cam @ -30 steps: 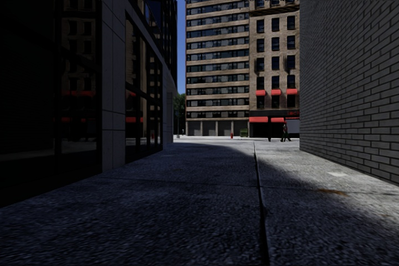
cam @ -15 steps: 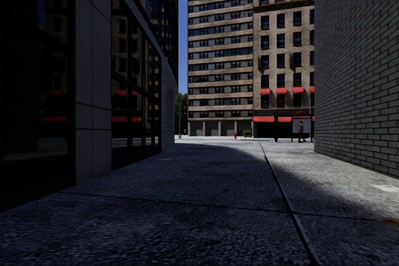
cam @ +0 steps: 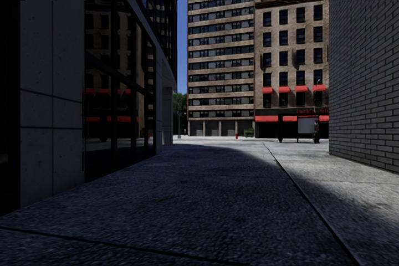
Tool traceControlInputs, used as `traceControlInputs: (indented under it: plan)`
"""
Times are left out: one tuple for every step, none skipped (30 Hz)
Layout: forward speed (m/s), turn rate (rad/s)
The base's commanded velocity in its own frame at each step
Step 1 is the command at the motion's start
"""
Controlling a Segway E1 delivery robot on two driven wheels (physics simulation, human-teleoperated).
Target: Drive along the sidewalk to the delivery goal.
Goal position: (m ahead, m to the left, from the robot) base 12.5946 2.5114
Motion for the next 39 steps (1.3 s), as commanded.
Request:
traceControlInputs:
  plan:
    - [2.0,0.0]
    - [2.0,0.0]
    - [2.0,0.0]
    - [2.0,0.0]
    - [2.0,0.0]
    - [2.0,0.0]
    - [2.0,0.0]
    - [2.0,0.0]
    - [2.0,0.0]
    - [2.0,0.0]
    - [2.0,0.0]
    - [2.0,0.0]
    - [2.0,0.0]
    - [2.0,0.0]
    - [2.0,0.0]
    - [2.0,0.0]
    - [2.0,0.0]
    - [2.0,0.0]
    - [2.0,0.0]
    - [2.0,0.0]
    - [2.0,0.0]
    - [2.0,0.0]
    - [2.0,0.0]
    - [2.0,0.0]
    - [2.0,0.0]
    - [2.0,0.0]
    - [2.0,0.0]
    - [2.0,0.0]
    - [2.0,0.0]
    - [2.0,0.0]
    - [2.0,0.0]
    - [2.0,0.0]
    - [2.0,0.0]
    - [2.0,0.0]
    - [2.0,0.0]
    - [2.0,0.0]
    - [2.0,0.0]
    - [2.0,0.0]
    - [2.0,0.0]
